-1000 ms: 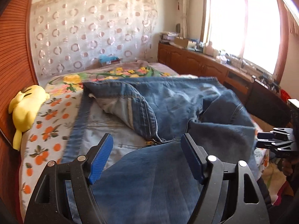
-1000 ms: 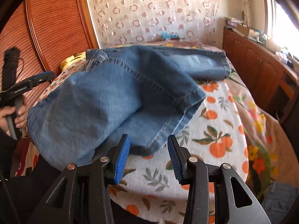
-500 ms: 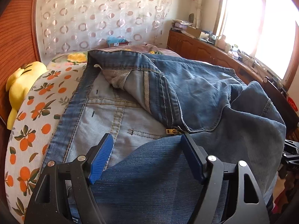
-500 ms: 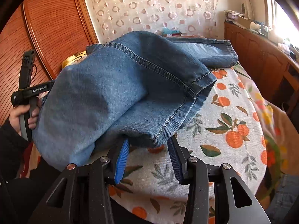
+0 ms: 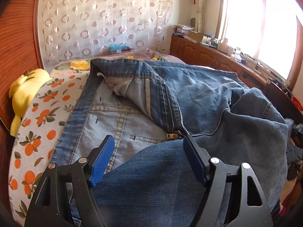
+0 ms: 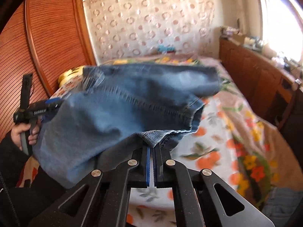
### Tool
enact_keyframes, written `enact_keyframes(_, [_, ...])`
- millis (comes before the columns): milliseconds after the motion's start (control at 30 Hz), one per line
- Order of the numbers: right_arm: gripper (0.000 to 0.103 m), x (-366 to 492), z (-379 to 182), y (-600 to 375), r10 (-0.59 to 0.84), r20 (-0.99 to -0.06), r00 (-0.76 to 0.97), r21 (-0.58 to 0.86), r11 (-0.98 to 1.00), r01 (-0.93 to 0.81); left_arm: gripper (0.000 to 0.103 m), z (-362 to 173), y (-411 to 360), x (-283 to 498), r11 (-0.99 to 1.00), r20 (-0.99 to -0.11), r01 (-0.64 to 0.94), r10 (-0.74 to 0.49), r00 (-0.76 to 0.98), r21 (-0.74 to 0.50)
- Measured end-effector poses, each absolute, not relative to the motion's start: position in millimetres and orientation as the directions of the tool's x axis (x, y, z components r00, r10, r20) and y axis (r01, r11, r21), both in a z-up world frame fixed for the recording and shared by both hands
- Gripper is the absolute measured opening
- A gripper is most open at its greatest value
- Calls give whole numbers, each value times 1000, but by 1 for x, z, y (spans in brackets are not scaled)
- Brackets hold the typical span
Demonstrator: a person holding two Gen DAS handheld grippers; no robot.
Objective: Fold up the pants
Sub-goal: 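Grasp the waistband with the left gripper while the right gripper grasps the leg hem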
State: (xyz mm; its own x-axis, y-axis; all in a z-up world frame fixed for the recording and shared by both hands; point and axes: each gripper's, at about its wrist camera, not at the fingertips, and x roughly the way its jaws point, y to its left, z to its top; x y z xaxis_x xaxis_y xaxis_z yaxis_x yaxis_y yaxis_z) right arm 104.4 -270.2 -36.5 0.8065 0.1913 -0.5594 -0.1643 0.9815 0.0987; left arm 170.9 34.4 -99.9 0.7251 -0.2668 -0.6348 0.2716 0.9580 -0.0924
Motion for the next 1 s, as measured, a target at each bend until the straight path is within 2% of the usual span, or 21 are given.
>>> enact_keyframes(333, [2, 72, 24, -310, 59, -484, 873, 23, 998, -55, 76, -68, 35, 160, 957, -599, 276, -276, 751, -94])
enact_keyframes(567, [3, 71, -14, -304, 70, -637, 768, 45, 998, -53, 76, -60, 40, 153, 958, -590, 271, -272, 760, -93])
enact_keyframes(600, [8, 71, -16, -304, 68, -644, 762, 49, 998, -47, 76, -60, 40, 153, 958, -591, 270, -271, 760, -92])
enact_keyframes(700, [10, 74, -11, -303, 59, -645, 762, 47, 998, -37, 76, -61, 41, 156, 961, -598, 264, -256, 759, -77])
enact_keyframes(767, [16, 76, -3, -305, 55, -632, 773, 45, 998, -35, 76, -62, 43, 157, 965, -602, 255, -242, 761, -65])
enact_keyframes(833, [29, 76, 5, -307, 48, -611, 790, 44, 999, -26, 76, -64, 44, 158, 967, -607, 247, -230, 761, -57])
enact_keyframes(900, [37, 83, 4, -313, 45, -601, 798, 53, 998, -17, 76, -66, 48, 160, 971, -614, 235, -216, 759, -50])
enact_keyframes(1000, [40, 95, -9, -315, 63, -602, 796, 74, 997, -23, 76, -69, 56, 161, 975, -623, 219, -200, 757, -48])
